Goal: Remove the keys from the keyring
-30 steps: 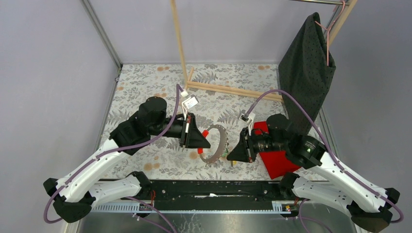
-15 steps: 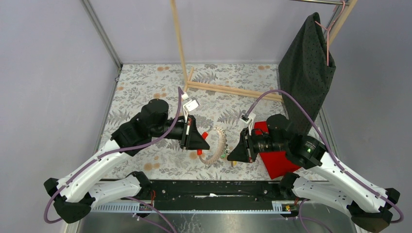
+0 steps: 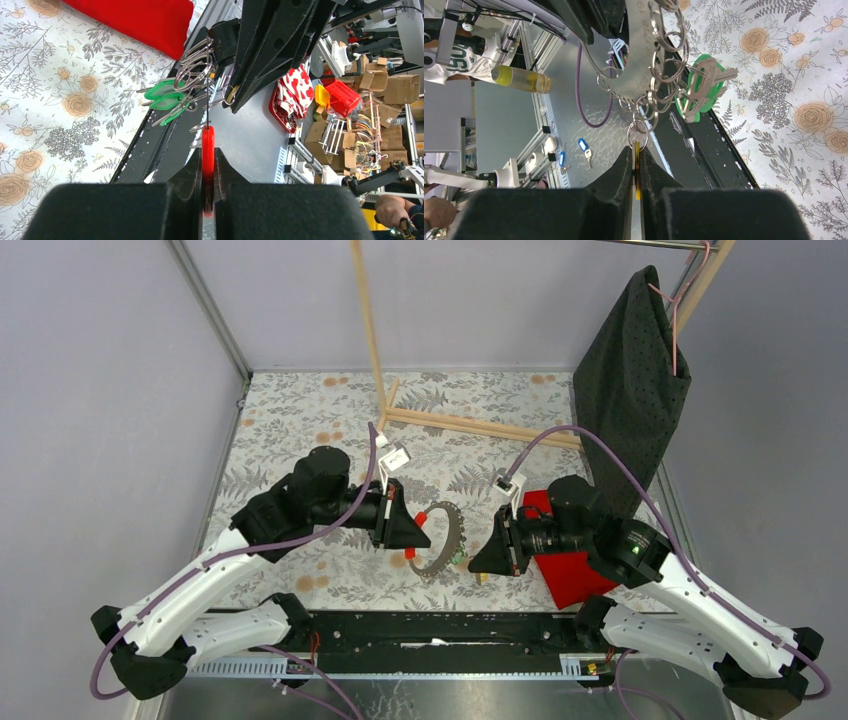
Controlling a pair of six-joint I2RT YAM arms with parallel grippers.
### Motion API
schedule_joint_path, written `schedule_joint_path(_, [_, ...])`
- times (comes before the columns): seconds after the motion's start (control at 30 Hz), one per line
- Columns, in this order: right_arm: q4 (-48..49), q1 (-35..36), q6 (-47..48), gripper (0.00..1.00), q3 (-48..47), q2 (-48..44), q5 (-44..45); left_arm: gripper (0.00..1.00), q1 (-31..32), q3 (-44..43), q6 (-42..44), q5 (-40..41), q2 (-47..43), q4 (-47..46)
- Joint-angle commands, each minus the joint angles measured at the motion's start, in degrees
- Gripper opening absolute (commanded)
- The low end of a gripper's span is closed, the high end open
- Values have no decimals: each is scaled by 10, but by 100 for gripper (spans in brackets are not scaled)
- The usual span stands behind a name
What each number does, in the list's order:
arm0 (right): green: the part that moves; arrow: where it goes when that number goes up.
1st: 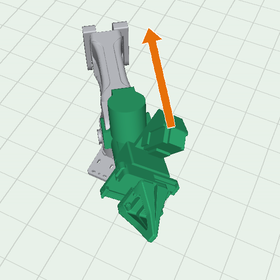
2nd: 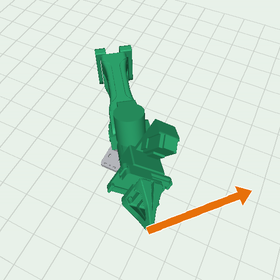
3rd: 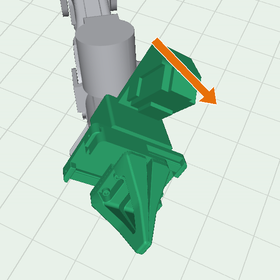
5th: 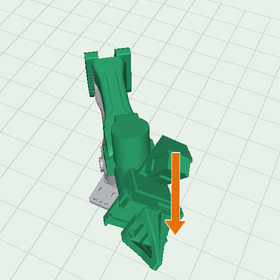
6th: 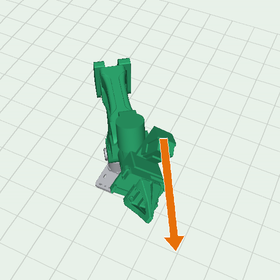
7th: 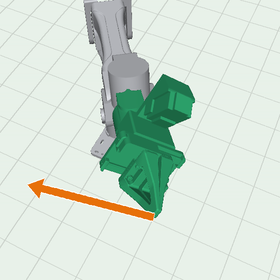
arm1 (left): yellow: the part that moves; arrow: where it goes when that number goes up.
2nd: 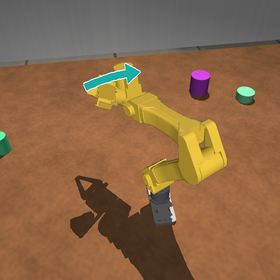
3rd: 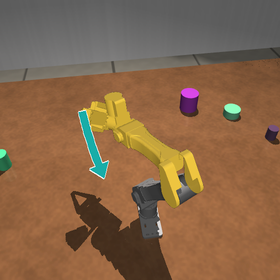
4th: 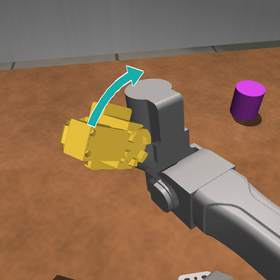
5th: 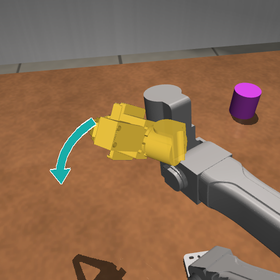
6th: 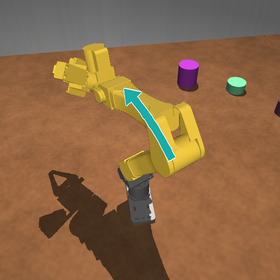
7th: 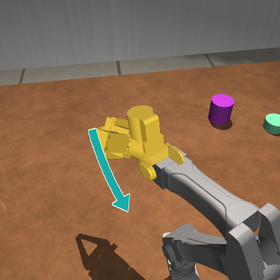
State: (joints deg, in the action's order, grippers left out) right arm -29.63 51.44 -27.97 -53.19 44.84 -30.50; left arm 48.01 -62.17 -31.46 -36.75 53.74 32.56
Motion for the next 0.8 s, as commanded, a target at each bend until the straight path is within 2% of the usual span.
schedule_joint_path(0.0, [-3,2,-7,0,-23,-3,-3,0,5,11,25,26,-13,-25])
schedule_joint_path(0.17, [-5,2,-8,0,-23,-5,-3,0,9,30,30,51,-23,-38])
schedule_joint_path(0.4, [-15,2,0,0,-1,-9,12,0,10,103,-23,92,-49,-109])
schedule_joint_path(0.6, [-40,2,6,0,61,3,78,0,10,235,-119,199,-78,-192])
schedule_joint_path(0.77, [10,2,-9,0,150,13,105,0,20,361,-203,249,-87,-319])
